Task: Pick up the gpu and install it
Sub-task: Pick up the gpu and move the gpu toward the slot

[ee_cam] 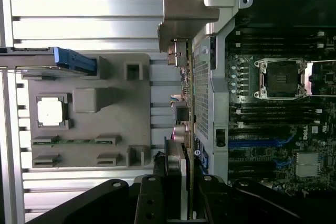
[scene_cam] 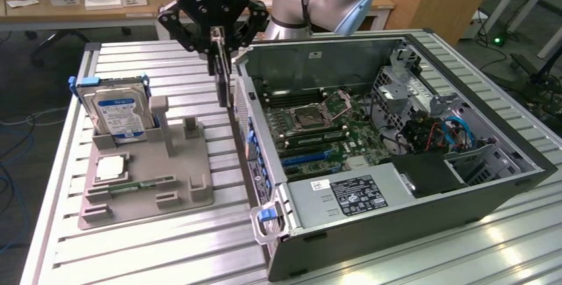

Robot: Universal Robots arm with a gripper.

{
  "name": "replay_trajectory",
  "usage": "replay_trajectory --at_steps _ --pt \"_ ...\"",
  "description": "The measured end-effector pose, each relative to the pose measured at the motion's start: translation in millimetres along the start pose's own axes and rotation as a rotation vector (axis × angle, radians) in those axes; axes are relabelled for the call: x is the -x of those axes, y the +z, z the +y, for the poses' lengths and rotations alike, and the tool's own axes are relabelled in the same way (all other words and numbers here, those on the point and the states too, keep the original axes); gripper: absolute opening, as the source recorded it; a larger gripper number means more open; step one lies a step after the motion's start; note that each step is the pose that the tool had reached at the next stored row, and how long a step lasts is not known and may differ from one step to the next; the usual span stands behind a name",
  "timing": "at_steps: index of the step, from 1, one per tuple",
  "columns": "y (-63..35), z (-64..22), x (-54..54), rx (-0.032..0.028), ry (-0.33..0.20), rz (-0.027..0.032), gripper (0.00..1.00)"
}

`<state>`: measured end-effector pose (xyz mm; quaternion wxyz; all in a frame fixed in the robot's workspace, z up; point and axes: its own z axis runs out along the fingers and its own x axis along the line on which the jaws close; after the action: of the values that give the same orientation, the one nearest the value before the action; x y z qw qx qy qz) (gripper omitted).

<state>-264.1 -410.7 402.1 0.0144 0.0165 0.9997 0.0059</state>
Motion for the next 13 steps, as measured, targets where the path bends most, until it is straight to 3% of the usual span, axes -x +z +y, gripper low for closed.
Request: replay_trajectory --at_steps 13 --pt "0.6 0.7 20.5 -0.0019 0.000 0.0000 0.28"
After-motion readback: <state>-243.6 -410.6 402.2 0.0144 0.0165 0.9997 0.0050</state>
